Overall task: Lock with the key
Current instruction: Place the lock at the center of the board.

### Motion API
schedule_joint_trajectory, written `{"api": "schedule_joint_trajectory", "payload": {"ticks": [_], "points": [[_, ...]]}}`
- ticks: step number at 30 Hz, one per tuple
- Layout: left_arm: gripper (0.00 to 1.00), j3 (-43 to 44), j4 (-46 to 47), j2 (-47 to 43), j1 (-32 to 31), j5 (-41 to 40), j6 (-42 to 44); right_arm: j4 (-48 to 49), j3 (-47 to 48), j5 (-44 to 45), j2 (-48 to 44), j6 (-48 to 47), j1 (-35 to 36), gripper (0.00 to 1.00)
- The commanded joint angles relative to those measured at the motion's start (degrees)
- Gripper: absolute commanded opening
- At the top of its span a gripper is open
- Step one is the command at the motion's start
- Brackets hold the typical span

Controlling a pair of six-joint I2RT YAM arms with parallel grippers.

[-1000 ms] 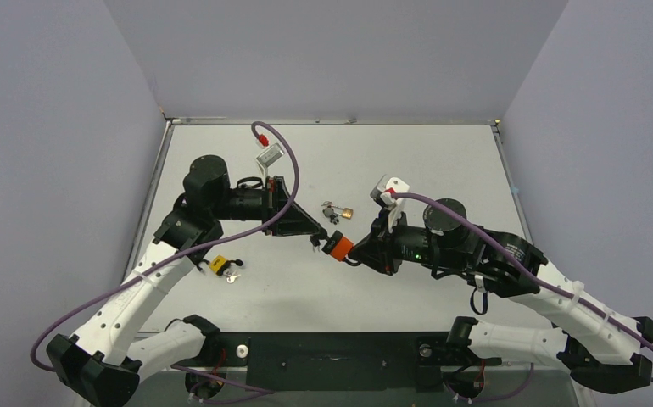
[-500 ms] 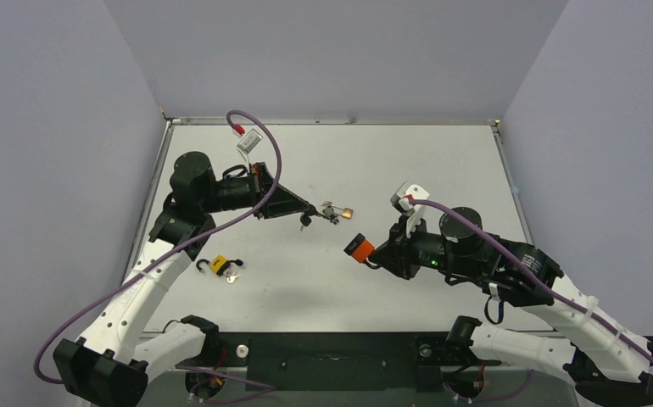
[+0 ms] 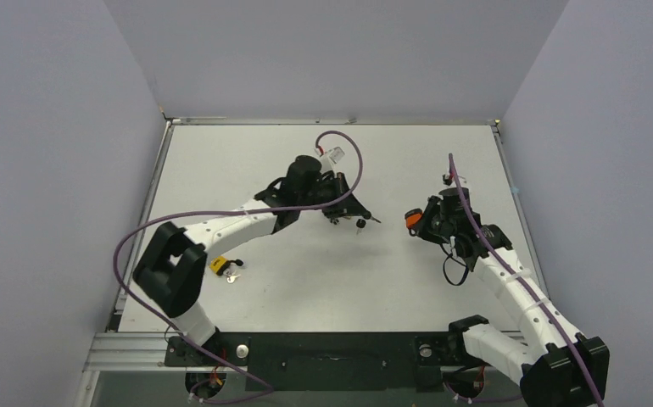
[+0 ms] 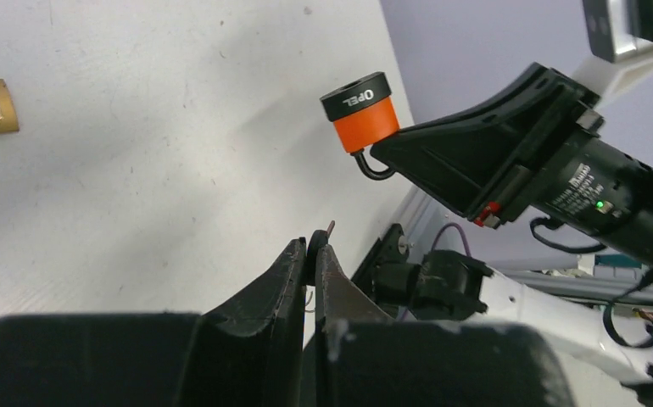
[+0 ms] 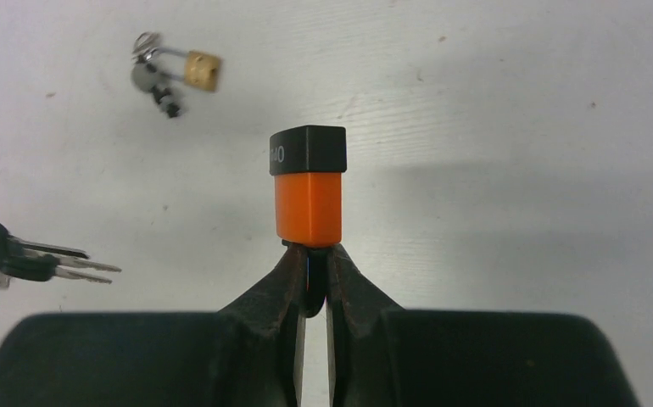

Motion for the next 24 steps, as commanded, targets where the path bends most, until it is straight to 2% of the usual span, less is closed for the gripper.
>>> {"api": "schedule_joint_trajectory", "payload": {"ticks": [1, 7, 14, 18, 24], "points": [[0.0, 11.0, 9.3, 12.0, -4.0, -6.6, -3.3, 13.9, -4.2, 0.1, 1.5, 5.9, -5.6, 0.0], [0.0, 23.4, 13.4, 29.6, -8.1, -5.7, -7.5, 18.8, -7.2, -1.7, 7.9, 5.5, -14.6, 0.0], [0.0, 33.7, 15.4, 44.0, -9.1, -5.7, -12.8, 21.5, -6.9, -1.4, 16.1, 4.2, -18.8, 0.0], [0.0, 39.9, 13.9, 49.4, -9.2, -5.6, -14.5, 23.7, -7.0, -1.9, 20.7, 4.6, -18.9, 0.0], [0.0, 43.6, 11.5, 52.8, -9.1, -7.4, -15.4, 26.2, -7.4, -1.2, 25.4, 6.6, -18.9, 0.0]]}}
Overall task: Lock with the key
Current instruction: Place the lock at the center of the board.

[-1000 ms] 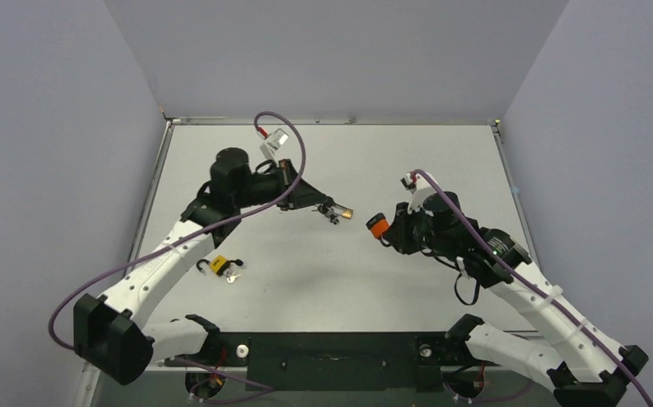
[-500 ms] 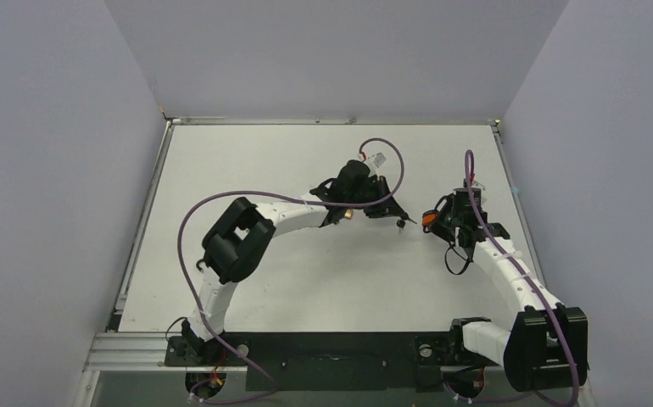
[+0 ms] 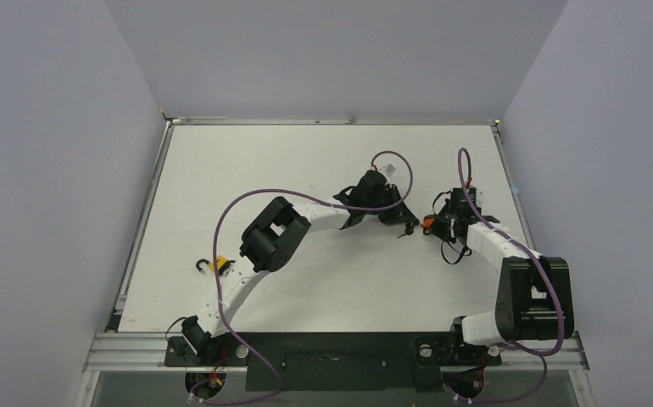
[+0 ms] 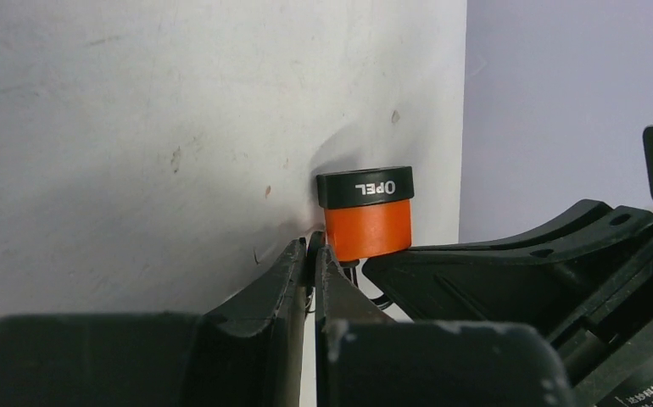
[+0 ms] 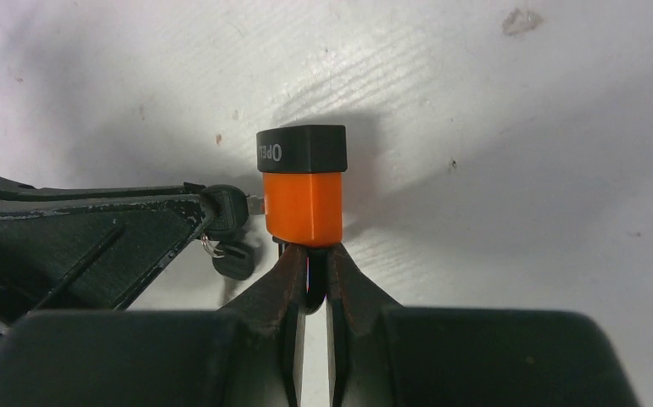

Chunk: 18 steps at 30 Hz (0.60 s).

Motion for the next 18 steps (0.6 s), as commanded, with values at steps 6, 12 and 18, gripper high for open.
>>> {"api": "schedule_joint_trajectory", "payload": {"ticks": [6, 12, 18], "points": [[0.0, 3.3, -0.8, -0.8, 0.9, -4.5, -1.4, 4.0, -1.3, 4.7, 0.5, 2.3, -1.2, 0.0], [0.0, 0.5, -1.1, -3.2, 1.0, -8.0, -0.8, 3.7, -1.6, 5.9, -1.4, 3.0, -2.9, 0.0], [0.0, 2.4, -2.3, -2.7, 0.1, -10.6, -1.0, 2.9, -1.5, 4.0, -2.1, 2.7, -2.6, 0.0]]}}
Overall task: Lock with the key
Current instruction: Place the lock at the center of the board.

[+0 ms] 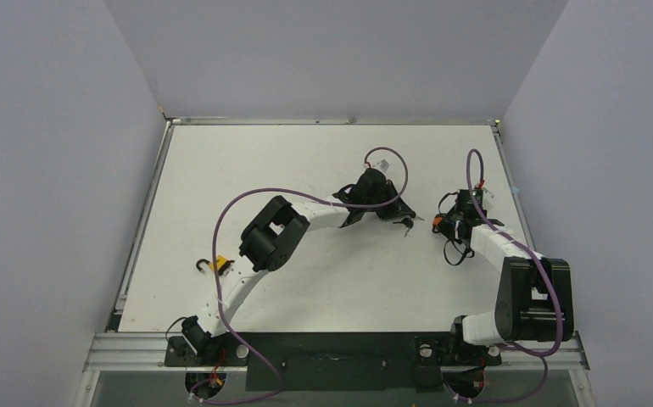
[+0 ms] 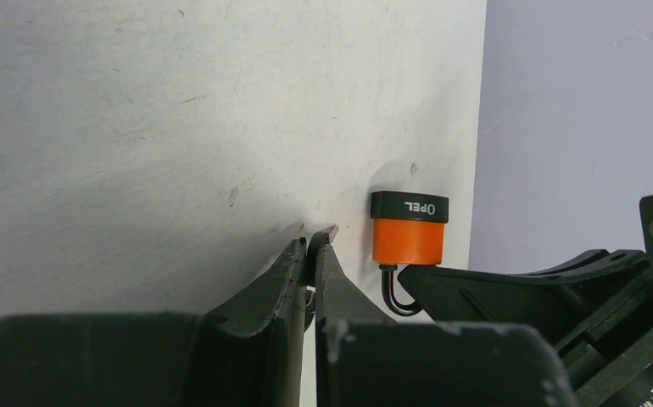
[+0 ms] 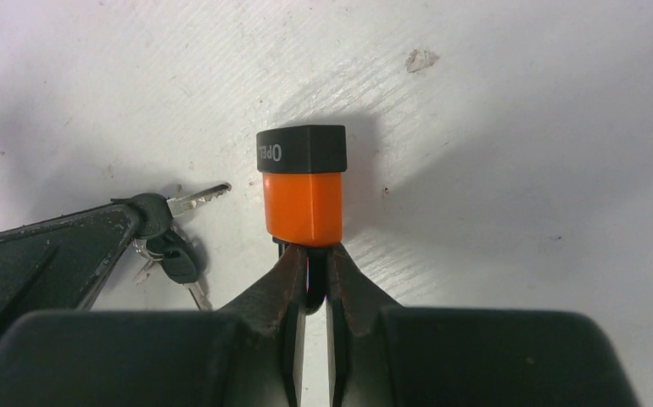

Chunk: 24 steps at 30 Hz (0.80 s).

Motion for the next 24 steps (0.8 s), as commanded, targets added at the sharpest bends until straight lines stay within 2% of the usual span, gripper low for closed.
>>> {"api": "schedule_joint_trajectory", "payload": {"ticks": [1, 7, 15, 20, 23, 24], "points": [[0.0, 3.6, -2.3, -1.8, -0.8, -3.2, 0.4, 0.2, 0.2, -1.0, -1.5, 0.3, 0.8, 0.0], [0.0, 9.4, -4.7, 1.4, -1.9, -1.7, 0.3, 0.6, -0.5, 0.0, -1.0, 1.4, 5.3, 0.0], [0.0, 10.1, -5.9, 2.1, -1.8, 1.9, 0.8, 2.4, -1.5, -1.8, 0.6, 1.9, 5.7, 0.0], [0.0, 7.5, -4.9, 2.0, -1.4, 2.9, -0.2, 1.7, -1.4, -1.0, 0.3, 1.5, 5.2, 0.0], [0.06, 7.5, -4.2, 2.3, -1.3, 4.2, -0.1, 1.4, -1.9, -0.6, -0.4, 1.6, 5.3, 0.0], [0.1, 8.0, -4.3, 2.4, -1.3, 4.4, 0.0, 1.2, -2.1, -0.5, -0.5, 1.6, 5.2, 0.04]]}}
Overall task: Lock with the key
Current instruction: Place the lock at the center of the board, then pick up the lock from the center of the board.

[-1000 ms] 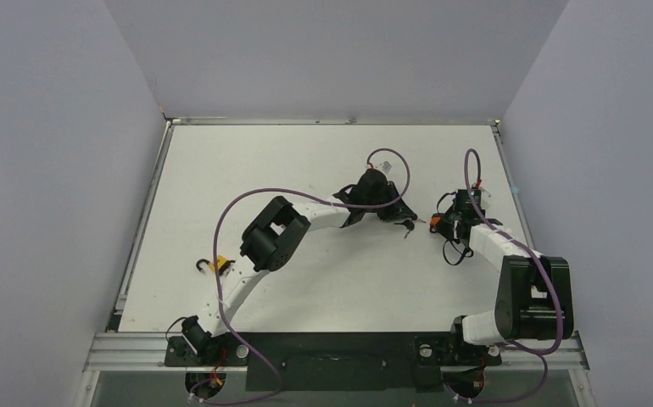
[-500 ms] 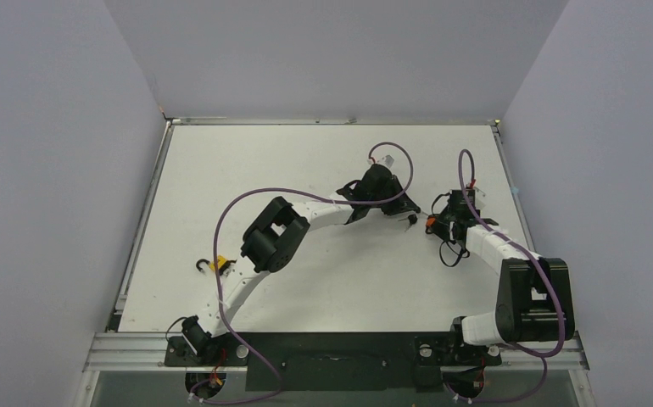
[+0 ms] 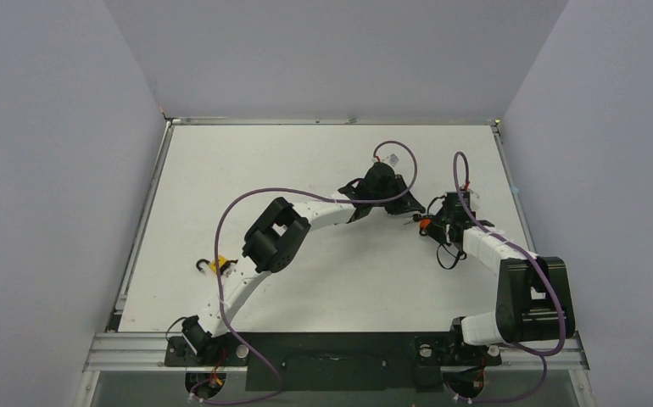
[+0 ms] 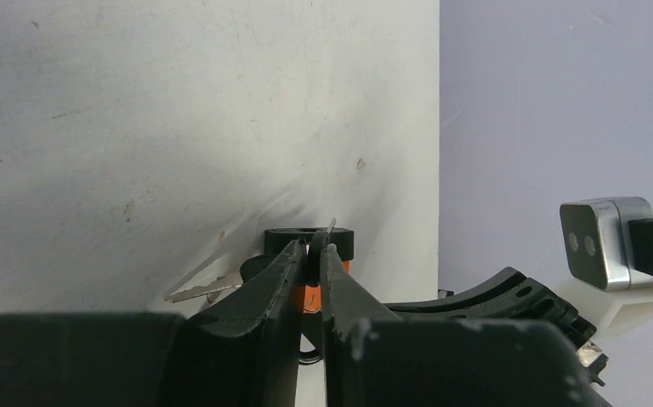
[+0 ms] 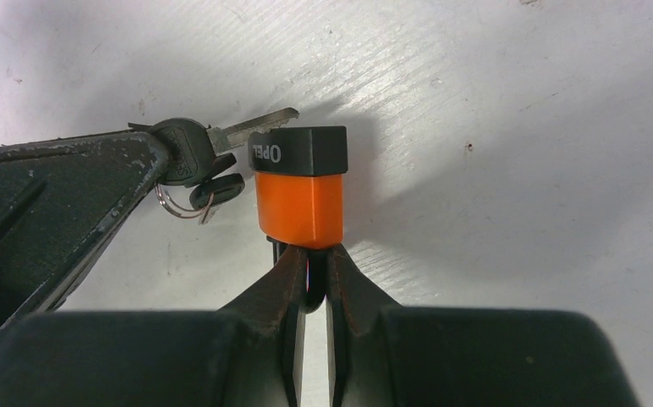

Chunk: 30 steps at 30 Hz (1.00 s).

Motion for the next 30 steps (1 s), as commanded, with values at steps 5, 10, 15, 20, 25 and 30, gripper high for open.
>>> {"api": "schedule_joint_trajectory", "payload": {"ticks": [5, 10, 15, 20, 25, 30], "points": [[0.23, 1.5, -0.4, 0.4, 0.2, 4.7, 2.0, 0.0, -2.0, 1.3, -1.8, -0.3, -0.1, 0.25], [0.36, 0.7, -0.3, -3.1, 0.4, 5.8, 4.2, -1.4, -2.2, 1.7, -4.8, -0.5, -0.2, 0.46], [0.41, 1.2, -2.3, -8.3, 1.2, 5.9, 7.7, -4.6, -1.2, 3.8, -9.4, -0.9, -0.2, 0.57], [0.46, 1.9, -6.1, -12.9, 2.5, 4.6, 10.5, -9.3, 1.0, 5.3, -14.6, -2.1, -0.2, 0.62], [0.49, -9.6, -10.3, -25.0, 4.9, -2.1, 11.8, -11.8, 3.6, 6.2, -17.4, -3.5, 2.3, 0.64], [0.49, -29.2, -14.0, -40.6, 10.9, -12.0, 11.4, -12.6, 5.5, 7.5, -17.7, -3.9, 7.3, 0.64]]}}
